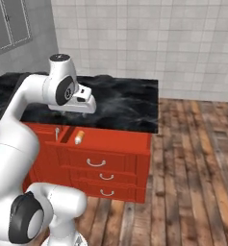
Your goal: Restock the sink supplies by placing the sponge and soap dispenser on the counter and next to the sink. Make sure the soap dispenser is upright.
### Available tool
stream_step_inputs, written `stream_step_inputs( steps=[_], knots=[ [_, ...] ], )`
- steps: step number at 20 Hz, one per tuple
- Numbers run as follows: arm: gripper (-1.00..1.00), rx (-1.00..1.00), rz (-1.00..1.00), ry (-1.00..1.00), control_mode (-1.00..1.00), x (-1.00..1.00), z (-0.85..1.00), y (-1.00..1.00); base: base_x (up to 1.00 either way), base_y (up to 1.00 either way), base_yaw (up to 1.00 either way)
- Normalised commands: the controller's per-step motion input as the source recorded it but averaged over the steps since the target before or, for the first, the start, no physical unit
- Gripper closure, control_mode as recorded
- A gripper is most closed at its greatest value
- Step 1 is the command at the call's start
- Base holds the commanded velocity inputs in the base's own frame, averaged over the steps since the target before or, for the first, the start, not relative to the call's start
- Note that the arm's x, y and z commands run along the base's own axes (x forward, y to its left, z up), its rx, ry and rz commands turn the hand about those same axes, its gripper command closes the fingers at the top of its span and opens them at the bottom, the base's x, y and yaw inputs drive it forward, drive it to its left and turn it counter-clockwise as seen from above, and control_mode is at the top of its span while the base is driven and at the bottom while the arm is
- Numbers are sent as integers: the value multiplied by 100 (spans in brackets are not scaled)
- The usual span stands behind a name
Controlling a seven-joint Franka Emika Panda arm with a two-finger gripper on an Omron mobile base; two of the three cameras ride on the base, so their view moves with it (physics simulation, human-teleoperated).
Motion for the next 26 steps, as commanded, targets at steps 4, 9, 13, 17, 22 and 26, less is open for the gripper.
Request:
stream_step_inputs(
  steps=[4,9,13,17,22,26],
  knots=[
    [-100,0,0,0,100,0,0,0,51,41,0],
    [-100,0,0,0,100,0,0,0,12,9,0],
    [-100,0,0,7,-100,28,-85,0,0,0,0],
    [-100,0,0,6,-100,44,-100,0,0,0,0],
    [-100,0,0,3,-100,44,-100,0,0,0,0],
    [-100,0,0,-1,-100,45,-100,0,0,0,0]
  ],
)
